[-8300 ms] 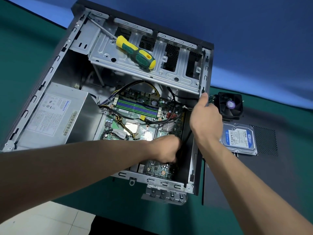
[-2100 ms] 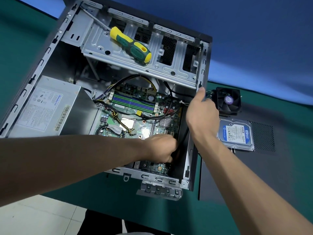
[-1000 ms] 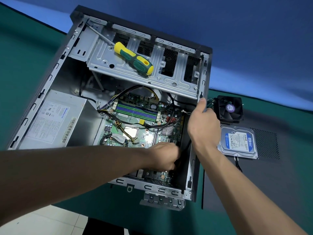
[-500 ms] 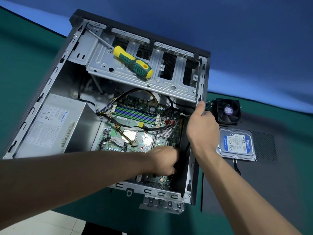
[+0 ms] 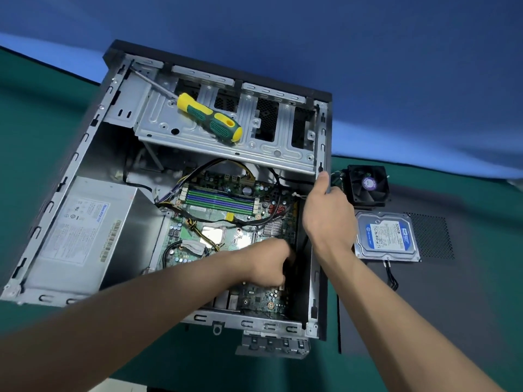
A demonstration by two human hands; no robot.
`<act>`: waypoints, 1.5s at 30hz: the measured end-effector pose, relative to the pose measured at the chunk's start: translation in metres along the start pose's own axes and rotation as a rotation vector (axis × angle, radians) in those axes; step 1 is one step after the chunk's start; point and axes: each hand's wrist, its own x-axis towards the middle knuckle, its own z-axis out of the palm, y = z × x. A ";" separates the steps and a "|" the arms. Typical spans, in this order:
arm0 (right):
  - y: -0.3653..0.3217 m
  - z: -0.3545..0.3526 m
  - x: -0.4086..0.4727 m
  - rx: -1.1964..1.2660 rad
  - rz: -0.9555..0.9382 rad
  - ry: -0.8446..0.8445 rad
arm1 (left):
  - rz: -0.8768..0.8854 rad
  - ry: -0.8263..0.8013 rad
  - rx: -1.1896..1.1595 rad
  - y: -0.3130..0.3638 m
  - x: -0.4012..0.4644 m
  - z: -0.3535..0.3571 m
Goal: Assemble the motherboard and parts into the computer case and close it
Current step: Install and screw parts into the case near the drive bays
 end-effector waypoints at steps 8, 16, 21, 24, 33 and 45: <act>0.000 0.000 -0.001 0.010 0.000 0.003 | 0.048 0.591 0.205 -0.009 -0.009 -0.017; 0.001 0.001 0.000 0.005 -0.011 -0.004 | -0.229 0.628 0.384 -0.016 -0.005 -0.027; 0.001 0.002 0.002 -0.002 -0.012 -0.007 | -0.226 0.616 0.372 -0.024 -0.011 -0.032; 0.002 0.002 0.002 -0.007 -0.016 -0.004 | -0.227 0.588 0.319 -0.027 -0.008 -0.033; 0.002 0.003 0.002 -0.009 -0.009 0.007 | 0.048 0.657 0.267 -0.024 -0.009 -0.038; 0.004 0.004 0.003 -0.014 -0.017 0.009 | -0.101 0.537 -0.135 -0.031 -0.011 -0.047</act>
